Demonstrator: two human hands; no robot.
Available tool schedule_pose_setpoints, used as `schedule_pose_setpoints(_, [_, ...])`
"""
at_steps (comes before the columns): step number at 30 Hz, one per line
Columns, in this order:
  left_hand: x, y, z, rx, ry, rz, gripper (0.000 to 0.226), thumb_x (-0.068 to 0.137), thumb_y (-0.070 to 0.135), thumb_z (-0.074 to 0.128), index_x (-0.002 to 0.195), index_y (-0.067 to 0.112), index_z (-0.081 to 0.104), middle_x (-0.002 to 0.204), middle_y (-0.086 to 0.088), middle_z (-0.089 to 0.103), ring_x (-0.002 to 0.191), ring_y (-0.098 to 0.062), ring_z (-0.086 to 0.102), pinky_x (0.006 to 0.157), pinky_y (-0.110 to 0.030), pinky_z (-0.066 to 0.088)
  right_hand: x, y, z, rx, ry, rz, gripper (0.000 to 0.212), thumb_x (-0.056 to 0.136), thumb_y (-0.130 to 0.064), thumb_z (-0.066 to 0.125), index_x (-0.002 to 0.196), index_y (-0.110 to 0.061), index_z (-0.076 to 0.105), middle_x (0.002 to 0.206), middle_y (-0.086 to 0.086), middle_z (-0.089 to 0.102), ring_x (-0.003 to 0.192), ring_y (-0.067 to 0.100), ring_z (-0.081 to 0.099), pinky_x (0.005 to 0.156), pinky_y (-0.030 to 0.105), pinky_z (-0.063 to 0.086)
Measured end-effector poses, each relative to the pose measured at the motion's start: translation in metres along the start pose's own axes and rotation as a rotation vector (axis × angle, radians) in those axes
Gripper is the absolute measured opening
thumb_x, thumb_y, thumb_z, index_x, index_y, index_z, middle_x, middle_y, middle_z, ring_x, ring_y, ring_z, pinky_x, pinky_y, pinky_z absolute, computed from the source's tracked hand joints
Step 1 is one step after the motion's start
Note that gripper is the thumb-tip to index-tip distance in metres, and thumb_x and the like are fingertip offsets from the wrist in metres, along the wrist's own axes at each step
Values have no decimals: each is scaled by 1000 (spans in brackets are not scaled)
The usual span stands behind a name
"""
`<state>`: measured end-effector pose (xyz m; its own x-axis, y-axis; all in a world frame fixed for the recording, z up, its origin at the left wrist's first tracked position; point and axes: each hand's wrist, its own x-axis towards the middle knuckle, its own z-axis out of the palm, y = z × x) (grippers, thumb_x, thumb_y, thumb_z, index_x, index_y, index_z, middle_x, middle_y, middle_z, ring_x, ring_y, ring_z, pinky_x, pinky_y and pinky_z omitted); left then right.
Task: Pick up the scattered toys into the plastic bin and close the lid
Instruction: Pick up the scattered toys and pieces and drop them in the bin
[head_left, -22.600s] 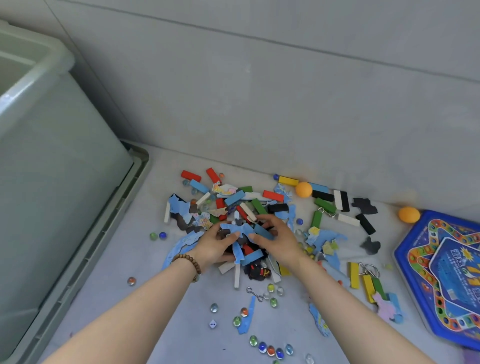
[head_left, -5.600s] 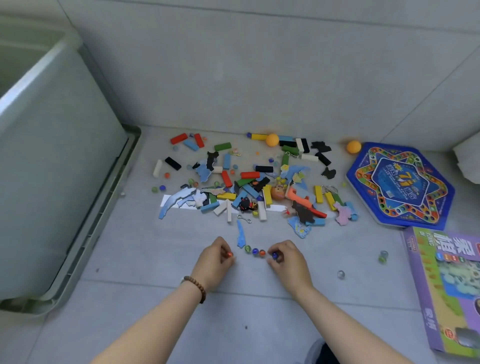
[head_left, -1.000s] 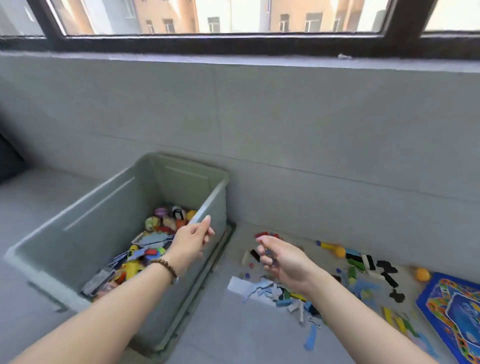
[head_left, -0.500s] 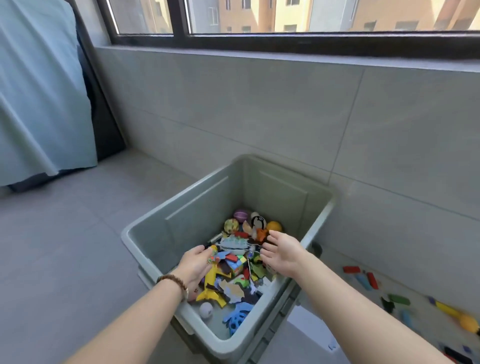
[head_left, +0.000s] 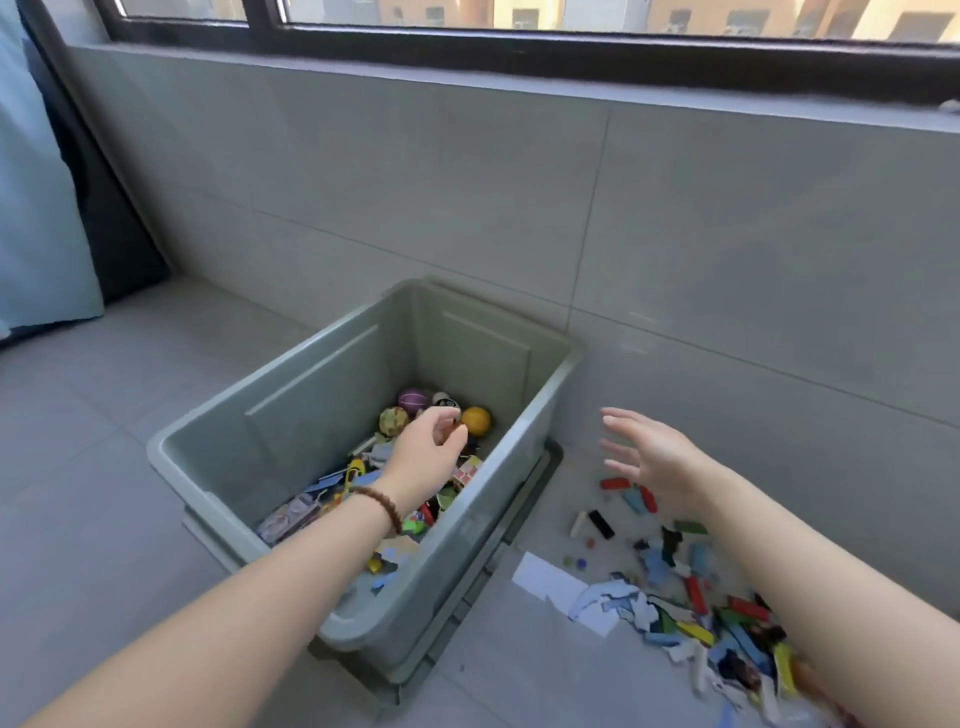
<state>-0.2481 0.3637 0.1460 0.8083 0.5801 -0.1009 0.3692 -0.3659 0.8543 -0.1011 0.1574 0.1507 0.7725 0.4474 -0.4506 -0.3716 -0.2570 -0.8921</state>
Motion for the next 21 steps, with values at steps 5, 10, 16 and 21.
schedule_pose_setpoints(5, [-21,43,80,222,-155,222,41,94,29,50,133,17,47,138,3,48,129,-13,41,103,-21,30,-24,59,-95,-251,172,28,35,97,-22,49,131,-16,50,140,6,47,127,23,46,101,37,43])
schedule_pose_setpoints(10, [-40,33,167,265,-378,155,46,94,34,49,138,21,41,144,3,42,133,-15,39,106,-27,32,-42,145,-156,-378,217,106,43,92,-25,57,133,-15,49,142,4,46,128,21,45,104,36,40])
schedule_pose_setpoints(16, [-58,-36,250,282,-499,-101,53,94,33,51,140,14,37,144,-3,42,130,-19,42,101,-24,33,-47,245,-188,-345,282,229,47,86,-26,67,128,-13,53,139,4,47,120,21,48,92,28,40])
schedule_pose_setpoints(21, [-70,-72,303,300,-560,-142,53,91,33,56,138,13,40,143,-2,43,130,-20,42,101,-23,33,-45,305,-205,-376,379,207,32,76,-23,76,105,-22,62,129,8,52,96,19,53,81,29,45])
